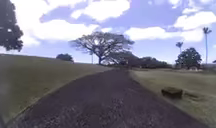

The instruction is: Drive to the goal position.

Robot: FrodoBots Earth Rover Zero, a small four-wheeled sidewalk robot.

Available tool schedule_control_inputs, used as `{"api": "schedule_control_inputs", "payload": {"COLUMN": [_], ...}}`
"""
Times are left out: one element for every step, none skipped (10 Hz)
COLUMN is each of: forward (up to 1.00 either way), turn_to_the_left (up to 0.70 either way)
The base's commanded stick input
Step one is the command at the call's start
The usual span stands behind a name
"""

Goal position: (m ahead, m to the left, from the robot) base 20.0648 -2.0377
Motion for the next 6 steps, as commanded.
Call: {"api": "schedule_control_inputs", "payload": {"forward": [0.5,0.5,0.5,0.5,0.5,0.5], "turn_to_the_left": [0.0,0.0,0.0,0.0,0.0,0.0]}}
